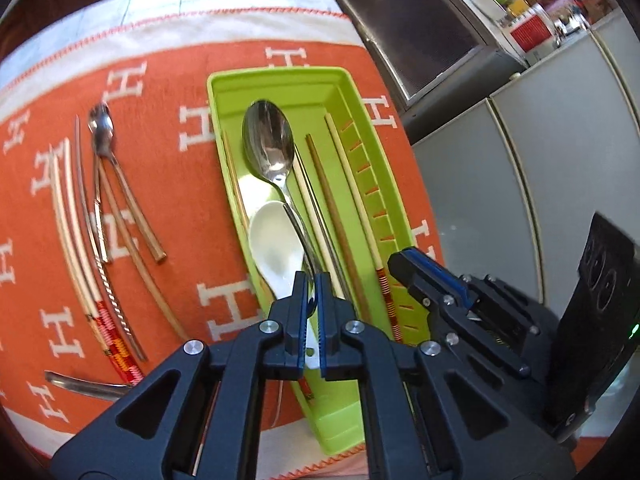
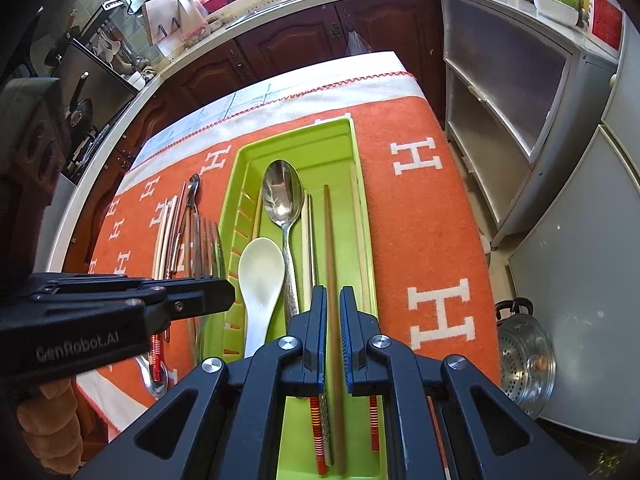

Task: Organize utensils
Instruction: 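Carry the fork with the left tool while the right tool carries the steel chopstick to the tray, then lower the fork and steel chopstick into the tray and open both tools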

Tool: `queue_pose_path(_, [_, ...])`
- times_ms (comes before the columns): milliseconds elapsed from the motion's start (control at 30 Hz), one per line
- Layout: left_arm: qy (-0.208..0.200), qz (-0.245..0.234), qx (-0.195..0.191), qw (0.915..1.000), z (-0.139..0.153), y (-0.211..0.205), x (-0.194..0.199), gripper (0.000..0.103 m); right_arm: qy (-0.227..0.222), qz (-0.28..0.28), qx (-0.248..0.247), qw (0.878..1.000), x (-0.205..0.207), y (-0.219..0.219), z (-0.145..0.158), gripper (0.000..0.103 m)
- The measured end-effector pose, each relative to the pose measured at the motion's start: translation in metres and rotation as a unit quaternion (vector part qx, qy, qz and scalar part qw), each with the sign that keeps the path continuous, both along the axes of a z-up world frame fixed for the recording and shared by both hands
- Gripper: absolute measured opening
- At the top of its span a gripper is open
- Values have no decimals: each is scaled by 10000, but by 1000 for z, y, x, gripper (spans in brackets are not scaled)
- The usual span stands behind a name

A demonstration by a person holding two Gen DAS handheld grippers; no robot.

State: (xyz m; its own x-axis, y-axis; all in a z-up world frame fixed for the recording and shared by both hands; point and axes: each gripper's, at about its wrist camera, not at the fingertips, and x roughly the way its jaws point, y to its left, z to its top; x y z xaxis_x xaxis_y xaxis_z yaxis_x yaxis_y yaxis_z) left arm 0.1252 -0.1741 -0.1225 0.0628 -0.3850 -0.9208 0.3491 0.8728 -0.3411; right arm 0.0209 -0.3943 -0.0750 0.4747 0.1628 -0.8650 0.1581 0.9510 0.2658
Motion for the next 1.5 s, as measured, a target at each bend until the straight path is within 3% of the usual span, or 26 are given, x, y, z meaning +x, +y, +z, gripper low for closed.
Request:
queue_pose_path(100, [399,59,-192,9990,-10,-2,4,1,51,-49,52,10000,0,-3,-3,7])
queue_pose_path(233, [418,203,-136,9988,-20,-7,6,0,74,-115,82,9999,0,-6,-6,7])
queue_pose_path(433, [68,272,140,9995,-26,-7,5,2,59,-153,176,9997,-3,-10,-6,8])
queue_pose_path(900, [-699,-154,314,9969,10,22,-34,5,96,-104,127,9998,-7,2,-6,10])
queue_pose_path(1000, [-702,-164,252,9971,10,25,-34,6,122,-76,107,9998,-9,8,-6,11])
queue_pose_path(1133, [-745,-118,110,9971,14,27,-33,23,99,-33,91,9999,-11,15,-3,11])
queue_pose_path(1300, [-825,-41,-129,9965,25,29,-31,24,53,30,70,10000,-14,22,4,11])
queue_pose_path(1500, [-594,91,-489,9970,22,33,-22,24,41,82,39,10000,-18,27,9,11])
